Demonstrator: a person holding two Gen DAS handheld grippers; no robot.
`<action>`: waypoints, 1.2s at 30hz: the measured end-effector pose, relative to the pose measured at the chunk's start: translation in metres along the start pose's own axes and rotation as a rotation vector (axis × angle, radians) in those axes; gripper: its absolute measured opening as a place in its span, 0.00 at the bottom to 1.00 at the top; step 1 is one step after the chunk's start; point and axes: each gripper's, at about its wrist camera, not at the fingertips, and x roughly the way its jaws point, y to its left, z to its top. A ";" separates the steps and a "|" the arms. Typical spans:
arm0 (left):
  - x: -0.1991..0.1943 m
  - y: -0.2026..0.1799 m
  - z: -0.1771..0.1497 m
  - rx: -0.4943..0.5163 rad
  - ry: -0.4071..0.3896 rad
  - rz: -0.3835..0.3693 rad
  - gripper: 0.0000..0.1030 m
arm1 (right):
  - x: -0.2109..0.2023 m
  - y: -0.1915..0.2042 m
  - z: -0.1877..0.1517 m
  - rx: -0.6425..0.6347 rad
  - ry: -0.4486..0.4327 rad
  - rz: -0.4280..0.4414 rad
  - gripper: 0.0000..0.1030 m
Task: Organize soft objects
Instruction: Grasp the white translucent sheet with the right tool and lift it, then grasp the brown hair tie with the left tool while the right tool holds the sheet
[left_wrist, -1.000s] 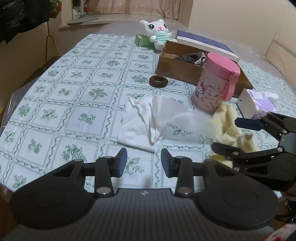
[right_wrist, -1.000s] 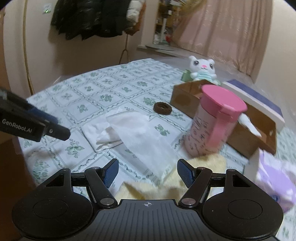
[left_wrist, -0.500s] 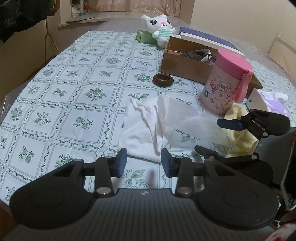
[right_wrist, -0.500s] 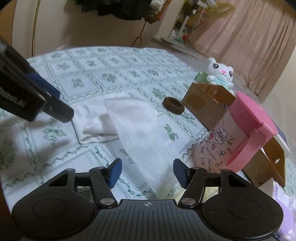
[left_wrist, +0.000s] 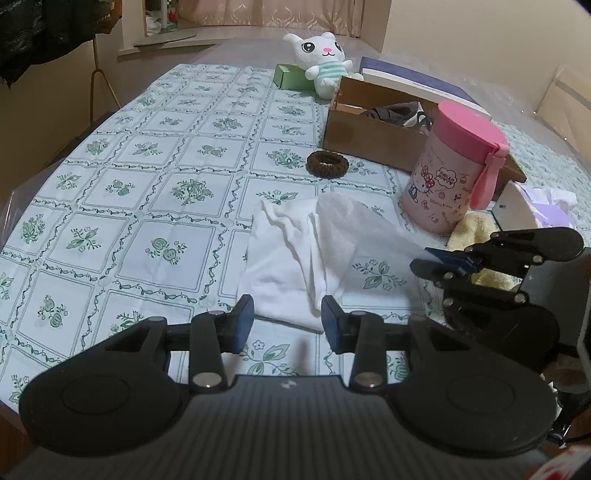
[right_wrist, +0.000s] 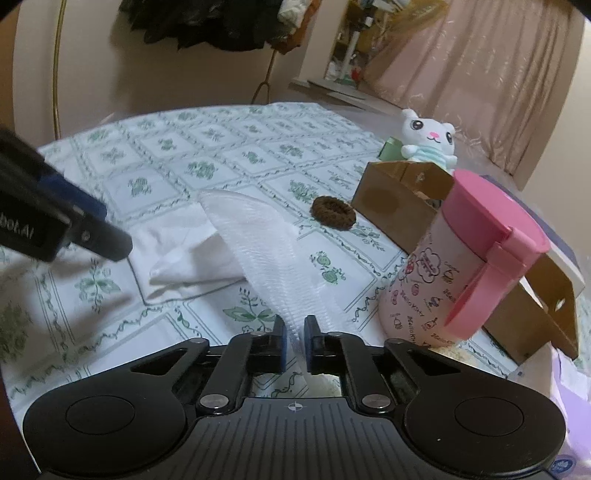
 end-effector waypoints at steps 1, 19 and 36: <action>-0.001 0.000 0.000 0.000 -0.001 0.000 0.35 | -0.003 -0.001 0.000 0.012 -0.005 0.003 0.06; -0.012 -0.012 0.005 0.027 -0.048 -0.006 0.35 | -0.065 -0.035 0.007 0.227 -0.126 0.073 0.01; -0.007 -0.022 0.024 0.103 -0.102 -0.021 0.36 | -0.172 -0.123 -0.026 0.511 -0.254 -0.006 0.01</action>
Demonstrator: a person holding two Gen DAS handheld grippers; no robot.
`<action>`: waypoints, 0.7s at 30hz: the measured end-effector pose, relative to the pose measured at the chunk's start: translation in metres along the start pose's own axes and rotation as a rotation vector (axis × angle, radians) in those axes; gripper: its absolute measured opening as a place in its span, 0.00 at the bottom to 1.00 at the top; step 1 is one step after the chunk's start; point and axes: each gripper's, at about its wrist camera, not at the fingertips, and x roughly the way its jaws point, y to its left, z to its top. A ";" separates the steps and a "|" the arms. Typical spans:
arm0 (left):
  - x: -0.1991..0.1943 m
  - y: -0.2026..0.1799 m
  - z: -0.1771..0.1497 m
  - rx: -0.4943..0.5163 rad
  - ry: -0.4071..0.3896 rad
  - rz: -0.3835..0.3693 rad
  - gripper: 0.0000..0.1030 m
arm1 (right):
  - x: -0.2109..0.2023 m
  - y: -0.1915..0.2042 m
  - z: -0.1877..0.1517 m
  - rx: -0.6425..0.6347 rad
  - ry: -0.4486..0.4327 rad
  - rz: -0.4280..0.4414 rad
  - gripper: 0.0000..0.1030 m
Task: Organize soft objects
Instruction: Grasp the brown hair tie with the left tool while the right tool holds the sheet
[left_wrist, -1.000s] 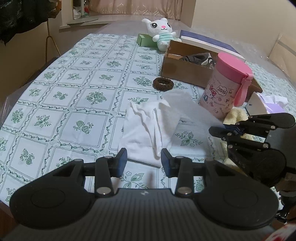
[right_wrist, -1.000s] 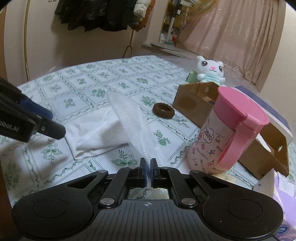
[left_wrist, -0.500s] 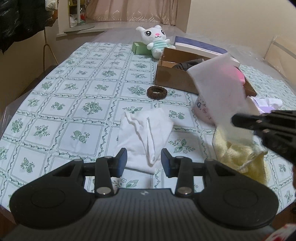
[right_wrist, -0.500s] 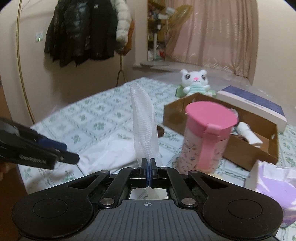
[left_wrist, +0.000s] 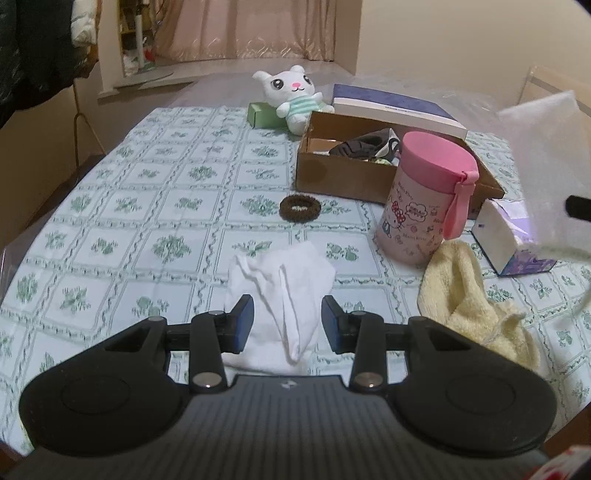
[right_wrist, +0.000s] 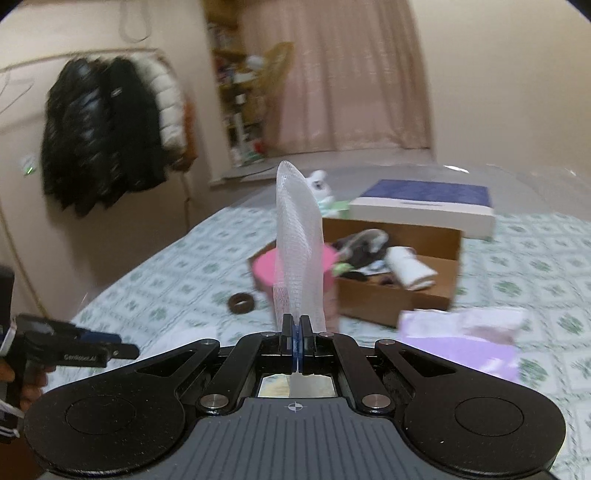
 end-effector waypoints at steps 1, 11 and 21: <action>0.002 -0.001 0.003 0.013 -0.009 0.000 0.36 | -0.004 -0.007 0.001 0.018 -0.005 -0.011 0.01; 0.035 0.001 0.037 0.100 -0.054 -0.029 0.39 | -0.014 -0.061 0.023 0.114 -0.041 -0.104 0.01; 0.093 0.005 0.065 0.147 -0.047 -0.081 0.46 | 0.017 -0.095 0.049 0.125 -0.055 -0.142 0.01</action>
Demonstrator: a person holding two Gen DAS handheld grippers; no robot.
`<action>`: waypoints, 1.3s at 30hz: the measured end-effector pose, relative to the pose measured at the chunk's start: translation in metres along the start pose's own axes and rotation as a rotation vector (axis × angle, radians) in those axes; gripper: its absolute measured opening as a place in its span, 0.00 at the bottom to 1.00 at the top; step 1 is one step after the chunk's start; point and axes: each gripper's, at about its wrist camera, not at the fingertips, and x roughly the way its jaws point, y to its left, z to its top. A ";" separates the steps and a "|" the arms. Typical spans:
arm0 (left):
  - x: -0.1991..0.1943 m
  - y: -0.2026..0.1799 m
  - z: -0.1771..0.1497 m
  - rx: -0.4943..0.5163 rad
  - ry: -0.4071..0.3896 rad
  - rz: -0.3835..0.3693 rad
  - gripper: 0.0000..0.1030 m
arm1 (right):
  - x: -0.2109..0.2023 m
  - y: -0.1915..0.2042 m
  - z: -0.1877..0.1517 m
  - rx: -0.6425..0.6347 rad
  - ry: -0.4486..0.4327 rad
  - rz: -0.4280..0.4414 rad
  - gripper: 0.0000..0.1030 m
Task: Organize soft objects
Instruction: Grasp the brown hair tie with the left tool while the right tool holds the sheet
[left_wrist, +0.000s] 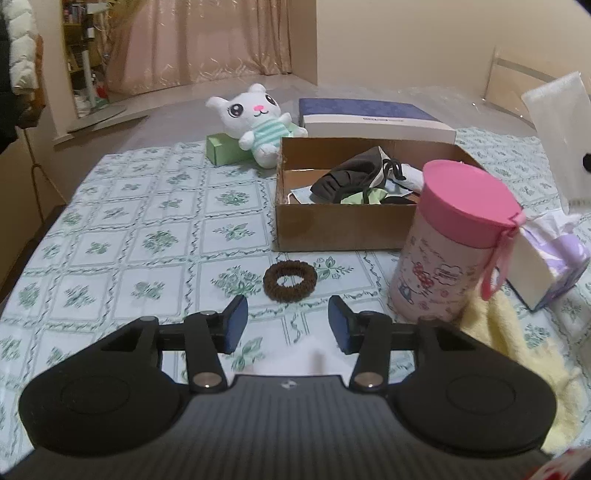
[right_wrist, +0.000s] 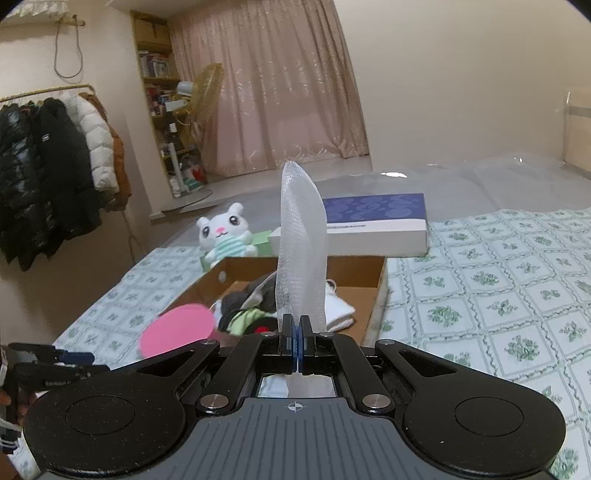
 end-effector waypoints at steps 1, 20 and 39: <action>0.008 0.001 0.001 0.001 0.006 -0.007 0.46 | 0.004 -0.003 0.002 0.004 -0.002 -0.002 0.01; 0.108 0.005 0.020 0.035 0.127 -0.062 0.50 | 0.060 -0.028 0.023 0.024 -0.008 0.005 0.01; 0.109 0.000 0.019 0.097 0.111 -0.069 0.16 | 0.065 -0.035 0.028 0.022 -0.017 -0.001 0.01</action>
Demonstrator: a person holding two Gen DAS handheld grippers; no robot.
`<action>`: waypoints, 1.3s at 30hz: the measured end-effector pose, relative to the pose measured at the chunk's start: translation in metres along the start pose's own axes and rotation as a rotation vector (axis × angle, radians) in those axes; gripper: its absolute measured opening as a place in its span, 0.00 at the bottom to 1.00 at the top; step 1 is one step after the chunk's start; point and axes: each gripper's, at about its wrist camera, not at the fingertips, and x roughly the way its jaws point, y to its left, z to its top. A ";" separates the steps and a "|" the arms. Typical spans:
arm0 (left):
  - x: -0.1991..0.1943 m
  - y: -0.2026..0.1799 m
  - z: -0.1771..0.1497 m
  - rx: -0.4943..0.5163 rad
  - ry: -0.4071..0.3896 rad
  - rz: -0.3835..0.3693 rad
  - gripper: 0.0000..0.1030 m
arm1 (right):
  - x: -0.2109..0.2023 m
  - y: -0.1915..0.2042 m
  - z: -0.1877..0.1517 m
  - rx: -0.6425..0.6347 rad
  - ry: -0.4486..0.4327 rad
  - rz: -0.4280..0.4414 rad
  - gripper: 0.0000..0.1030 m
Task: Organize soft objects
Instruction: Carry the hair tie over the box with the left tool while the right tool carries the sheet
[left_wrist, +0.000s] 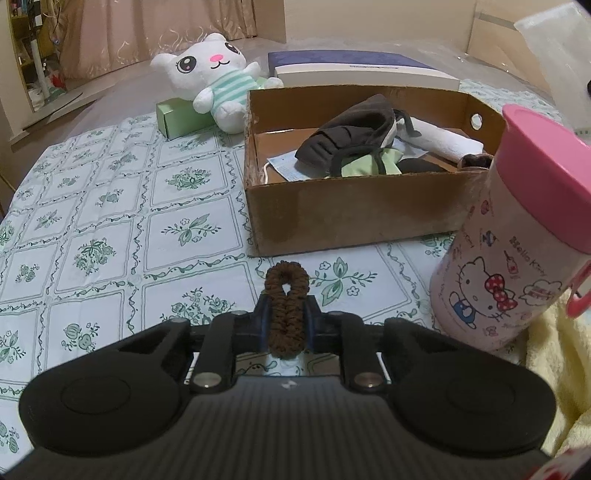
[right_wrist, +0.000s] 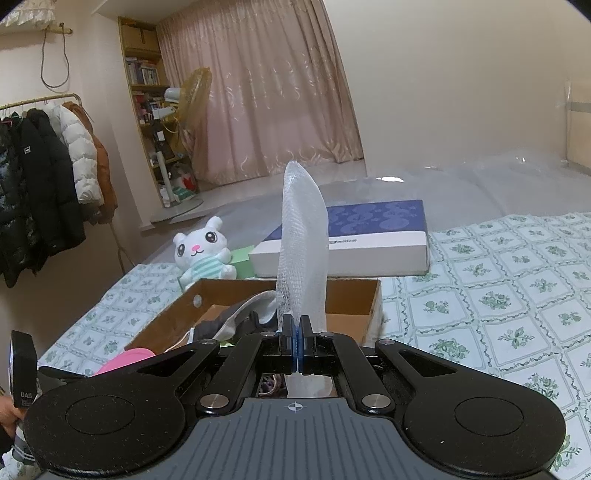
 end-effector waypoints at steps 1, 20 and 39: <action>-0.001 0.000 0.000 0.005 -0.005 0.001 0.16 | 0.000 -0.001 0.001 0.001 -0.001 0.000 0.01; -0.037 0.008 0.058 0.036 -0.178 0.015 0.16 | 0.010 -0.006 0.015 0.021 -0.037 0.020 0.01; 0.029 -0.012 0.100 0.035 -0.160 -0.034 0.33 | 0.042 -0.009 0.037 0.011 -0.097 0.037 0.01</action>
